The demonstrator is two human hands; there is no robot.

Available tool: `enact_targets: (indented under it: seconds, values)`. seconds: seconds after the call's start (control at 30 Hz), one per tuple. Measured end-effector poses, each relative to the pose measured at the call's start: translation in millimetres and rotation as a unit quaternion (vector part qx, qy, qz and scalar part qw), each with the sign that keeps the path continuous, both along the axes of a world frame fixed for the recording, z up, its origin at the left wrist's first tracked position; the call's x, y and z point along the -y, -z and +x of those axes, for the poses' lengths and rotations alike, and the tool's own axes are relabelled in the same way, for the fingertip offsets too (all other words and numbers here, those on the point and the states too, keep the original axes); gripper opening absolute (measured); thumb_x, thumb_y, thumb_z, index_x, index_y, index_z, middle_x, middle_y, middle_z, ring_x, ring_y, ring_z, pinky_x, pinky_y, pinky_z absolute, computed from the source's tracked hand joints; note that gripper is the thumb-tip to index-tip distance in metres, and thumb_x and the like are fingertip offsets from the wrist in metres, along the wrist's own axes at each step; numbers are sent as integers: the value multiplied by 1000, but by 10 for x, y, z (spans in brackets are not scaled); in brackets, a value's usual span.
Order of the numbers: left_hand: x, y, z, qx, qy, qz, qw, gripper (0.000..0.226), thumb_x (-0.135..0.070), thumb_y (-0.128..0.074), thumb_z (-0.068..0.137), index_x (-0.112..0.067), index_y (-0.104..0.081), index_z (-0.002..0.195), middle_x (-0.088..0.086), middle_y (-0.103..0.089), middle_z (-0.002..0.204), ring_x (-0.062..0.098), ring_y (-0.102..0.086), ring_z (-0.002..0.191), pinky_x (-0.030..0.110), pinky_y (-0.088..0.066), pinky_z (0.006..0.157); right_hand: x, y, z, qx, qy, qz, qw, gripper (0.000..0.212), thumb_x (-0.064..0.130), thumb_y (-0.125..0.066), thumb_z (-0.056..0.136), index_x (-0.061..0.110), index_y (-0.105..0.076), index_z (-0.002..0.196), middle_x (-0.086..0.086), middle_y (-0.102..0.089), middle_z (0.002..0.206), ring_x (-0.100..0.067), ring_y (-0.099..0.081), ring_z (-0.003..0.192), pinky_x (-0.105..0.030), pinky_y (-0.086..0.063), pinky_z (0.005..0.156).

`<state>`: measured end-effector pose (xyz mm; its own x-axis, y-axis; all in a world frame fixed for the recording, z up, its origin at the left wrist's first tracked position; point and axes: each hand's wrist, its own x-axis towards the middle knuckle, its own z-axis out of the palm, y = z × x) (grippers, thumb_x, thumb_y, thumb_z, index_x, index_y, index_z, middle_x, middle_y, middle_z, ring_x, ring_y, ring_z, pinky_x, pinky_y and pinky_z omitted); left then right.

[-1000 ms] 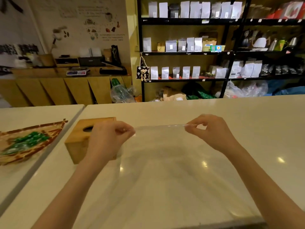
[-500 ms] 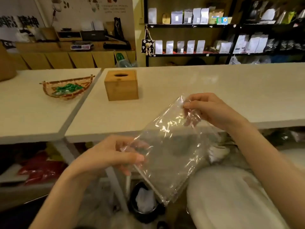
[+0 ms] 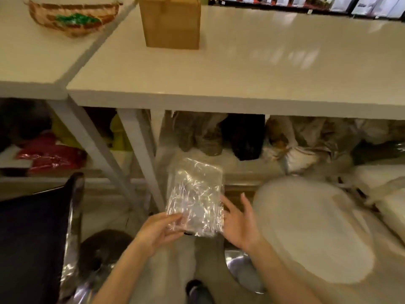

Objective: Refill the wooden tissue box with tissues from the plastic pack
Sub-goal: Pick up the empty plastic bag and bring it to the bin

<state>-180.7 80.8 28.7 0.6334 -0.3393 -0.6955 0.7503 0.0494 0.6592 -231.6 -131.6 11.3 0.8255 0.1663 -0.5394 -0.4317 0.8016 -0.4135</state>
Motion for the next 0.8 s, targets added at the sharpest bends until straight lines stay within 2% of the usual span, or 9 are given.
enact_targets:
  seconds: [0.07, 0.13, 0.2, 0.27, 0.37, 0.43, 0.53, 0.63, 0.8]
  values:
    - [87, 501, 10, -13, -39, 30, 999, 11, -1, -62, 81, 0, -66, 91, 6, -73, 74, 16, -70, 59, 24, -57, 50, -86, 499, -22, -29, -21, -116, 993, 66, 30, -82, 61, 11, -60, 120, -12, -72, 106, -26, -68, 97, -39, -56, 79]
    - [182, 997, 13, -4, -51, 83, 995, 16, -3, -64, 80, 2, -66, 95, 13, -70, 80, 24, -67, 66, 24, -57, 50, -143, 987, 12, -70, 4, -195, 978, 45, 1, -66, 77, 7, -58, 121, -10, -75, 93, -20, -72, 80, -31, -58, 64]
    - [253, 1470, 36, 20, -58, 121, 991, 4, -4, -65, 80, -5, -67, 83, 14, -66, 82, 23, -62, 70, 25, -55, 56, -177, 1443, 106, -107, 22, -245, 963, 36, -10, -53, 83, 6, -60, 114, -10, -74, 86, -17, -72, 66, -25, -57, 54]
    - [281, 1979, 142, 54, -73, 134, 987, 16, 4, -61, 80, -9, -63, 71, 10, -62, 74, 21, -58, 68, 25, -52, 57, -206, 1904, 249, -130, 33, -272, 953, 33, -12, -52, 83, 8, -60, 109, -11, -71, 83, -15, -69, 59, -22, -54, 48]
    - [302, 2740, 376, 89, -91, 128, 984, 28, 19, -48, 80, -6, -58, 74, 7, -63, 59, 23, -57, 61, 24, -52, 46, -248, 2666, 494, -136, 24, -312, 940, 33, -12, -53, 83, 3, -58, 112, -15, -67, 86, -15, -68, 58, -25, -56, 49]
    - [306, 3223, 535, 105, -110, 137, 979, 37, 24, -42, 80, -8, -51, 95, 2, -63, 46, 16, -60, 48, 19, -49, 38, -277, 3174, 635, -137, 20, -343, 929, 29, -13, -52, 84, 3, -55, 109, -13, -65, 81, -19, -67, 59, -37, -59, 62]
    - [306, 3899, 707, 200, -38, 219, 954, 34, 19, -46, 82, -6, -50, 105, 8, -57, 62, 4, -58, 42, 15, -46, 38, -286, 3855, 828, -110, 1, -417, 902, 31, -9, -53, 86, -4, -49, 116, -11, -62, 77, -28, -64, 68, -57, -53, 80]
    - [365, 4535, 860, 248, 35, 309, 918, 17, 9, -49, 86, -4, -58, 91, 8, -55, 76, 17, -55, 61, 14, -46, 47, -248, 4440, 1012, -73, -53, -557, 825, 39, 0, -54, 87, 5, -48, 125, -11, -67, 90, -28, -66, 87, -47, -54, 85]
    - [509, 5142, 1052, 309, 179, 420, 835, 38, -12, -58, 83, -13, -56, 121, 12, -67, 104, 25, -60, 100, 33, -47, 88, -189, 5005, 1212, -39, -140, -745, 652, 37, 21, -56, 87, 20, -46, 123, -7, -63, 107, -22, -58, 98, -35, -52, 83]
